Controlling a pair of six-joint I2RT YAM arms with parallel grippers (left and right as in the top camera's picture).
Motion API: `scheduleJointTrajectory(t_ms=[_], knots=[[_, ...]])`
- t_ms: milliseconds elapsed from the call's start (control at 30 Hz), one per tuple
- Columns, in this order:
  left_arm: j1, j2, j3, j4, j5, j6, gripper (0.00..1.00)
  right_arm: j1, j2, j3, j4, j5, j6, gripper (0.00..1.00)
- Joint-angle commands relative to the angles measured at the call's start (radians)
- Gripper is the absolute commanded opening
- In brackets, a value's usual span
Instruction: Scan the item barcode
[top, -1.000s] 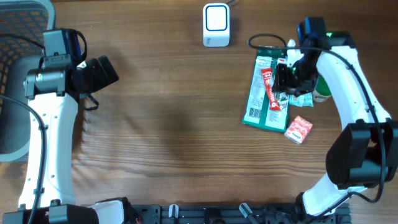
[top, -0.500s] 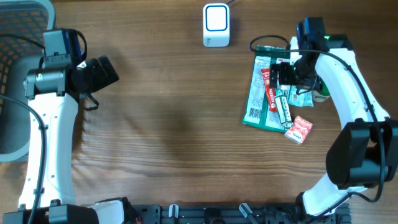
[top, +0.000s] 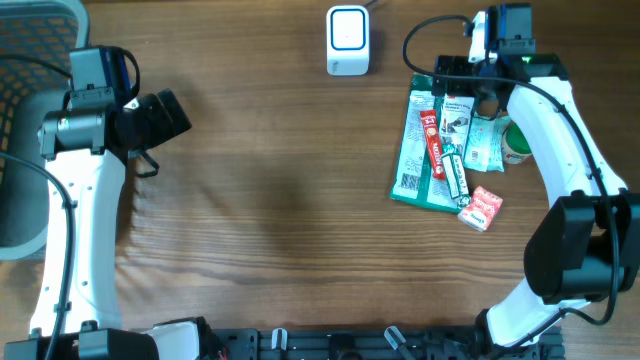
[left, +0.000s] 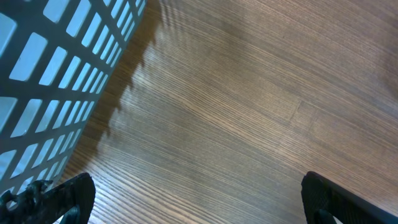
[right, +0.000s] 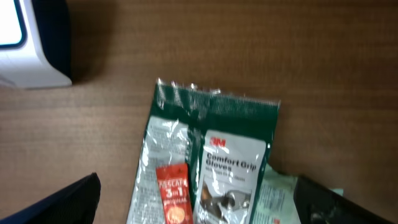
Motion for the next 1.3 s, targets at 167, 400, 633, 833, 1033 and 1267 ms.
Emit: scheduleJointTrajectory(t_ms=[167,400,633,833,1033,1267], knots=[[0.004,0.005,0.013,0.003,0.004,-0.002,1.00,0.004,0.011,0.016,0.017,0.014,0.000,1.00],[0.004,0.005,0.013,0.003,0.004,-0.002,1.00,0.004,0.011,0.016,0.017,0.014,0.000,1.00],[0.004,0.005,0.013,0.003,0.004,-0.002,1.00,0.004,0.011,0.016,0.016,0.014,0.000,1.00],[0.004,0.005,0.013,0.003,0.004,-0.002,1.00,0.004,0.011,0.016,0.016,0.014,0.000,1.00],[0.004,0.005,0.013,0.003,0.004,-0.002,1.00,0.004,0.011,0.016,0.017,0.014,0.000,1.00],[0.004,0.005,0.013,0.003,0.004,-0.002,1.00,0.006,-0.058,0.000,0.012,0.014,-0.002,0.99]])
